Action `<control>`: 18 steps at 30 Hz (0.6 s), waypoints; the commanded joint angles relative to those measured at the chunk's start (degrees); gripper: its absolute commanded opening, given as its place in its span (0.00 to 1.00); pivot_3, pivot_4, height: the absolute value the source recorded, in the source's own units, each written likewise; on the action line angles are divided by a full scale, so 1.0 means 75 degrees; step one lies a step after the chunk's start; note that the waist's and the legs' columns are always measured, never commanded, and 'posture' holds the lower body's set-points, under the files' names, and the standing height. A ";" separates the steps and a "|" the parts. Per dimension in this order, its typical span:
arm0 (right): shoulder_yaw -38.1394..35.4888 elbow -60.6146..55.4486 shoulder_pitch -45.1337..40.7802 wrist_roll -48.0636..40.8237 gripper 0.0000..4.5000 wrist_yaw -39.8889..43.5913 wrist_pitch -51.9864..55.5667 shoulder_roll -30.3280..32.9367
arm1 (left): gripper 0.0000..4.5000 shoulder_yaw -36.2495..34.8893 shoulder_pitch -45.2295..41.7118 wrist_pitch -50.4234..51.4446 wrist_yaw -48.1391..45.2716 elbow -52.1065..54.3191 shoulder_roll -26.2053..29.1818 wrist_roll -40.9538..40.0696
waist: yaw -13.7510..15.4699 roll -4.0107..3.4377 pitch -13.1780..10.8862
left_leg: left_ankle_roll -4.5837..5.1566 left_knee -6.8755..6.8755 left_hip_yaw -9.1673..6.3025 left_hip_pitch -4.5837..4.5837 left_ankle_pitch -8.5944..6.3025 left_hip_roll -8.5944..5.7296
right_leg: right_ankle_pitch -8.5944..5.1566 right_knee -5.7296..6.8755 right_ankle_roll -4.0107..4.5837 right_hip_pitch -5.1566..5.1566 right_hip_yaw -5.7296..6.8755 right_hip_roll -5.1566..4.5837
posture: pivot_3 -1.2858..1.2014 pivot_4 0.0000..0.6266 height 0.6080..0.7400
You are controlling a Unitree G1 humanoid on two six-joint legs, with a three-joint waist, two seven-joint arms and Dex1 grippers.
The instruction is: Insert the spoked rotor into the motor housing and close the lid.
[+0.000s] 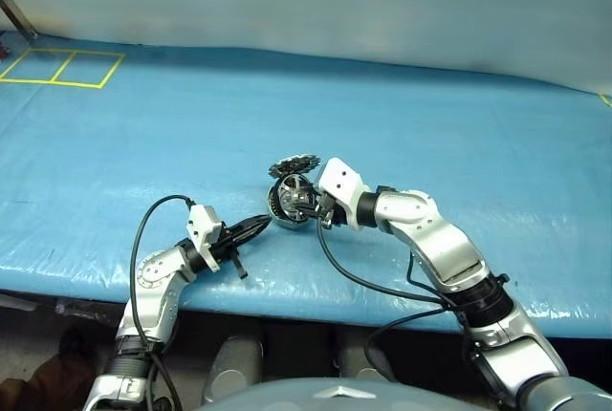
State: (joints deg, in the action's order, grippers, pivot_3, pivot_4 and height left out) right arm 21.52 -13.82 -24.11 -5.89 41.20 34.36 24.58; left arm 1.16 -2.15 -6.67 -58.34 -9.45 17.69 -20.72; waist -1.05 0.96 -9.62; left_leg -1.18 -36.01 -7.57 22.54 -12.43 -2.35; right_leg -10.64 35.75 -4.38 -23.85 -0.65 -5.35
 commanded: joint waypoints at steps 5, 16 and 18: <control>0.0004 -0.0240 -0.0282 0.0095 0.35 0.0197 0.0257 0.0270 | 0.00 0.0081 0.0137 -0.0255 0.0109 -0.0076 -0.0234 0.0002 | 0.0016 0.0000 0.0000 | 0.0000 0.0000 -0.0001 0.0002 0.0000 -0.0001 | 0.0000 -0.0001 0.0000 -0.0001 0.0001 -0.0001 | 0.52 0.24 1.00; 0.0166 -0.0141 -0.0653 0.0251 0.35 0.0539 0.0474 0.0497 | 0.00 0.0198 0.0359 -0.0524 0.0308 -0.0152 -0.0605 0.0026 | 0.0030 0.0000 -0.0001 | 0.0000 0.0000 0.0000 0.0005 0.0000 -0.0001 | 0.0000 -0.0003 0.0000 -0.0002 0.0003 -0.0003 | 0.52 0.24 1.00; 0.0218 -0.0094 -0.0690 0.0259 0.35 0.0583 0.0496 0.0464 | 0.00 0.0217 0.0409 -0.0546 0.0346 -0.0126 -0.0632 0.0031 | 0.0030 0.0000 -0.0001 | 0.0000 0.0001 -0.0001 0.0005 0.0000 -0.0001 | 0.0000 -0.0003 0.0000 -0.0002 0.0003 -0.0003 | 0.52 0.24 1.00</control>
State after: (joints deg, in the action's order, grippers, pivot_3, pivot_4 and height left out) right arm 22.94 -13.86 -28.12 -4.31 45.09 38.00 27.83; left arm 2.60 0.60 -9.48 -56.14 -11.09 13.45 -20.41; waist -0.82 0.96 -9.62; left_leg -1.18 -36.00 -7.58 22.58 -12.43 -2.36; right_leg -10.64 35.73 -4.38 -23.87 -0.63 -5.37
